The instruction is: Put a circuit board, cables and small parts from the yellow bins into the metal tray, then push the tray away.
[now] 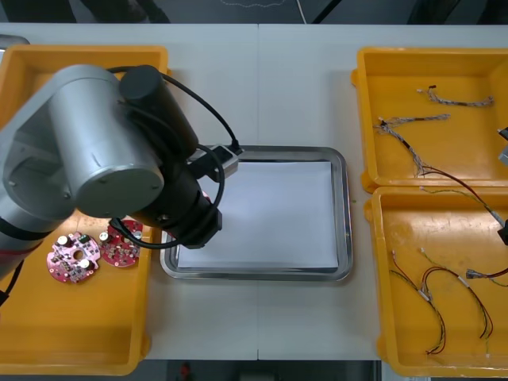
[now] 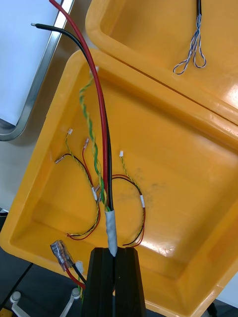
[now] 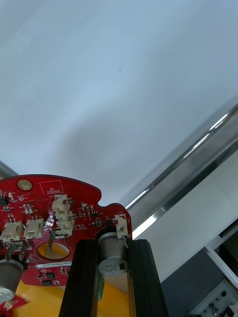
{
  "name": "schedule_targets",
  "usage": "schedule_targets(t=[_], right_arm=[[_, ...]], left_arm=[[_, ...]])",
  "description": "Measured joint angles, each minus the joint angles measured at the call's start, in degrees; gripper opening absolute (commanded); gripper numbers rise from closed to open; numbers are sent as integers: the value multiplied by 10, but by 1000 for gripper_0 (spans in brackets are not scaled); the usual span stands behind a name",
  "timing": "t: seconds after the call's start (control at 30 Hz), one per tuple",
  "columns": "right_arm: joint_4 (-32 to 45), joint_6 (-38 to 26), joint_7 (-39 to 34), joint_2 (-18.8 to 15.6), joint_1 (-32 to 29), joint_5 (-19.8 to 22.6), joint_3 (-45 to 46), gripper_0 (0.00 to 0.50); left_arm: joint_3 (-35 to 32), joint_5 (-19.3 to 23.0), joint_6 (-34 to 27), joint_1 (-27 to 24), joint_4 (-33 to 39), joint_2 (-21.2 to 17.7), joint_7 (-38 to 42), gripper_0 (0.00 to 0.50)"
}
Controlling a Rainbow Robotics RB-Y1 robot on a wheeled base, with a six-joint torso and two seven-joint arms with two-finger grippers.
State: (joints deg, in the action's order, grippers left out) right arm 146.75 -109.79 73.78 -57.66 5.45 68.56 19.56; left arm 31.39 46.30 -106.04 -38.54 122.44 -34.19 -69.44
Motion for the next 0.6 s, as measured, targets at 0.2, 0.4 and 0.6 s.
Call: schedule_targets(t=[0.2, 0.4, 0.6], right_arm=[[0, 0, 0, 0, 1, 3, 0, 0], [0, 0, 0, 0, 1, 4, 0, 0], [-1, 0, 0, 0, 1, 3, 0, 0]], left_arm=[[61, -38, 49, -19, -64, 31, 3, 1], [91, -55, 96, -21, -110, 40, 31, 0], [113, -64, 116, -21, -132, 40, 33, 0]])
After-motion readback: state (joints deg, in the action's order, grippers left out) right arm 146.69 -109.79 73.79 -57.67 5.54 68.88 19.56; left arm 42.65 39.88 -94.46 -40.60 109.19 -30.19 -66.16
